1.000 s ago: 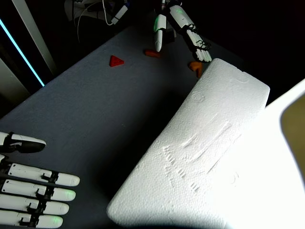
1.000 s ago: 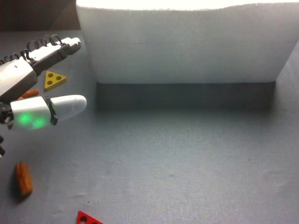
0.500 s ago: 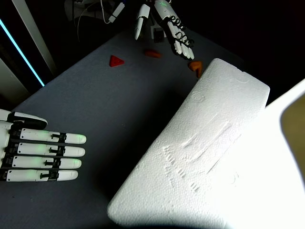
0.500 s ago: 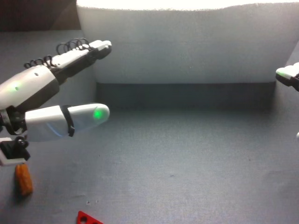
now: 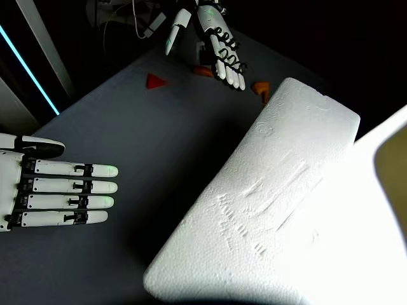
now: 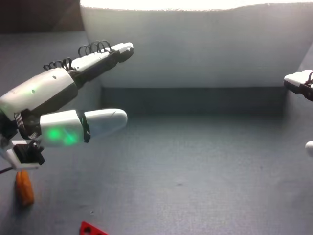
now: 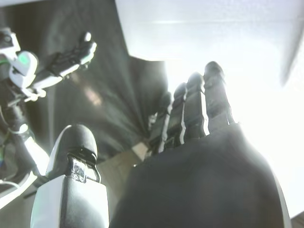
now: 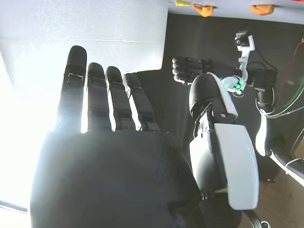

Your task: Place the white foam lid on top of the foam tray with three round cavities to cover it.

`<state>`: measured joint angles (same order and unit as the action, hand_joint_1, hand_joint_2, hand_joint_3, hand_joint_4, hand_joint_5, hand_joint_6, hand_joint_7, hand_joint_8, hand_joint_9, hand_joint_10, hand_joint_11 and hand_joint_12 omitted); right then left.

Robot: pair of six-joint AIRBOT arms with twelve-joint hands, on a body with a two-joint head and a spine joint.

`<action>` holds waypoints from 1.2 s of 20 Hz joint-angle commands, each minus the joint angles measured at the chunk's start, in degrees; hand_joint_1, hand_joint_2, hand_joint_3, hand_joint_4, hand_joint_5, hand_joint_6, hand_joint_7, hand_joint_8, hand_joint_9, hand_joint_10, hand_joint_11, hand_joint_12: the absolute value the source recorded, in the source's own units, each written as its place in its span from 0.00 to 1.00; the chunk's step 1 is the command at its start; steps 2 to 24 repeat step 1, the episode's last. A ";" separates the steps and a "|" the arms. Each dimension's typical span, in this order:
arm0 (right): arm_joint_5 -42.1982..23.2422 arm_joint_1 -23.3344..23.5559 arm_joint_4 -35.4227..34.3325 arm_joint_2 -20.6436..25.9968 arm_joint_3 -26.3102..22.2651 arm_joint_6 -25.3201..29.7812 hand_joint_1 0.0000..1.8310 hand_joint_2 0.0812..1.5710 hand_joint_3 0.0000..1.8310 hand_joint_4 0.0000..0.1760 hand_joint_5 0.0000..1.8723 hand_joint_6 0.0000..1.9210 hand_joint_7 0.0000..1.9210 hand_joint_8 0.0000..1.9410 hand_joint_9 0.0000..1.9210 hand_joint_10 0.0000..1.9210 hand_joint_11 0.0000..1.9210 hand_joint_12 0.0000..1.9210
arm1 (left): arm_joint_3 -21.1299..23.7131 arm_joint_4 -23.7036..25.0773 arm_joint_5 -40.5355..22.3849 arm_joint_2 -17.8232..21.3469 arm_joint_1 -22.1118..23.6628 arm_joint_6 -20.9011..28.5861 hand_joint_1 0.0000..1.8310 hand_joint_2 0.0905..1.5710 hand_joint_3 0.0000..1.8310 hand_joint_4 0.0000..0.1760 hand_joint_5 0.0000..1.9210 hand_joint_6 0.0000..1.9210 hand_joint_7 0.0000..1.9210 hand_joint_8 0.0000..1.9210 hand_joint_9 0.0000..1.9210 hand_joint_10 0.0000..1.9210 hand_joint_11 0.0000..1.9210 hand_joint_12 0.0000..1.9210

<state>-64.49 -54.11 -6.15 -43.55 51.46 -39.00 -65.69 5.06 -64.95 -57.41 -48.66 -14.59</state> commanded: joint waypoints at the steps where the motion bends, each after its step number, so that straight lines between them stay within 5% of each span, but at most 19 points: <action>1: -7.62 0.56 -0.57 0.18 0.14 0.39 0.16 0.84 0.00 0.00 0.00 0.00 0.00 0.00 0.02 0.01 0.00 0.42 | 0.04 -1.22 -7.26 -0.34 0.72 0.54 0.19 0.78 0.00 0.08 0.03 0.00 0.02 0.00 0.02 0.00 0.00 0.26; 24: -7.62 0.56 -0.57 0.18 0.14 0.39 0.16 0.84 0.00 0.00 0.00 0.00 0.00 0.00 0.02 0.01 0.00 0.42 | 0.04 -1.22 -7.26 -0.34 0.72 0.54 0.19 0.78 0.00 0.08 0.03 0.00 0.02 0.00 0.02 0.00 0.00 0.26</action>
